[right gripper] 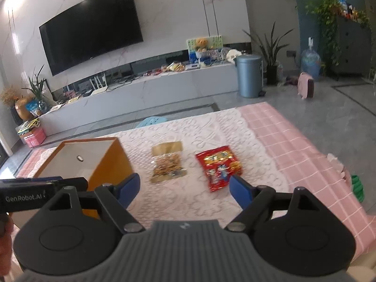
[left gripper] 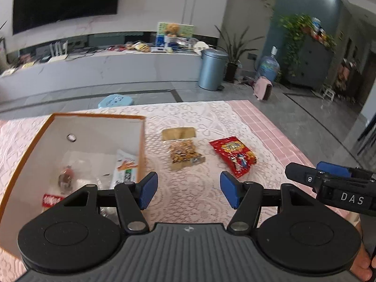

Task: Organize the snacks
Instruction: 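Move both tools back over the remaining snacks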

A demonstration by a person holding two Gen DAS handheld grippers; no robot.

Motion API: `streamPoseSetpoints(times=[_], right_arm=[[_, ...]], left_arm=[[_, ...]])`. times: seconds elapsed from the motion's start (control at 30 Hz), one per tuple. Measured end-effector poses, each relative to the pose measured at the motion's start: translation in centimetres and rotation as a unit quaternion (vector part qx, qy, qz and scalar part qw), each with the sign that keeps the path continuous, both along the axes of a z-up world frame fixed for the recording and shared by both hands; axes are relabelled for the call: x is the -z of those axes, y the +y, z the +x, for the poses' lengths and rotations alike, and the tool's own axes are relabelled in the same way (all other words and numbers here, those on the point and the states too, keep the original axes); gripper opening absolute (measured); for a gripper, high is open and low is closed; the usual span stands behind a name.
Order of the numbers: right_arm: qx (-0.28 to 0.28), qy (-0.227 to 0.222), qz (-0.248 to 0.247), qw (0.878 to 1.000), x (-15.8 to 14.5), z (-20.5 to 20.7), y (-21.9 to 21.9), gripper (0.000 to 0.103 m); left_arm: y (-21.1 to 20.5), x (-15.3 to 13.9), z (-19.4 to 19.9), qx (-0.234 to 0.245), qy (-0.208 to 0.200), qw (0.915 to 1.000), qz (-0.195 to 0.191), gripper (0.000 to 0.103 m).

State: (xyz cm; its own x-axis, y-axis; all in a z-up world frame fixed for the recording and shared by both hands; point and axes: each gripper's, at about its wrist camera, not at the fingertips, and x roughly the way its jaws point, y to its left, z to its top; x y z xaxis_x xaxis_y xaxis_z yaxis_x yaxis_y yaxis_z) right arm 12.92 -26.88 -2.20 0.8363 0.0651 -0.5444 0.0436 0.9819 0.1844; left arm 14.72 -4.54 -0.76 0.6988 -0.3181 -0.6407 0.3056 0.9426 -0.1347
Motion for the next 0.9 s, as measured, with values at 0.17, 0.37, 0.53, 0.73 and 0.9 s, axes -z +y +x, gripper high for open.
streamPoseSetpoints(times=[0.17,0.37,0.53,0.73,0.9], right_arm=[[0.008,0.001,-0.011,1.0,1.4,0.3,-2.5,0.081],[0.012,0.009,-0.018,1.0,3.3,1.6,-5.0,0.081],[0.025,0.014,-0.006,1.0,4.8,3.4,-7.1,0.085],[-0.011,0.025,0.01,1.0,6.7,6.1,-8.0,0.093],[-0.028,0.034,0.013,0.999,7.9,8.7,-7.6,0.093]], left_arm=[[-2.8,0.6,0.7,0.027,0.003,0.9995,0.017,0.073],[-5.3,1.8,2.1,0.035,0.005,0.9984,0.044,0.081],[-6.2,3.2,3.2,0.035,0.007,0.9976,0.06,0.085],[-6.4,4.4,4.9,0.033,0.019,0.9971,0.066,0.085],[-6.3,5.3,6.8,0.037,0.035,0.9968,0.062,0.075]])
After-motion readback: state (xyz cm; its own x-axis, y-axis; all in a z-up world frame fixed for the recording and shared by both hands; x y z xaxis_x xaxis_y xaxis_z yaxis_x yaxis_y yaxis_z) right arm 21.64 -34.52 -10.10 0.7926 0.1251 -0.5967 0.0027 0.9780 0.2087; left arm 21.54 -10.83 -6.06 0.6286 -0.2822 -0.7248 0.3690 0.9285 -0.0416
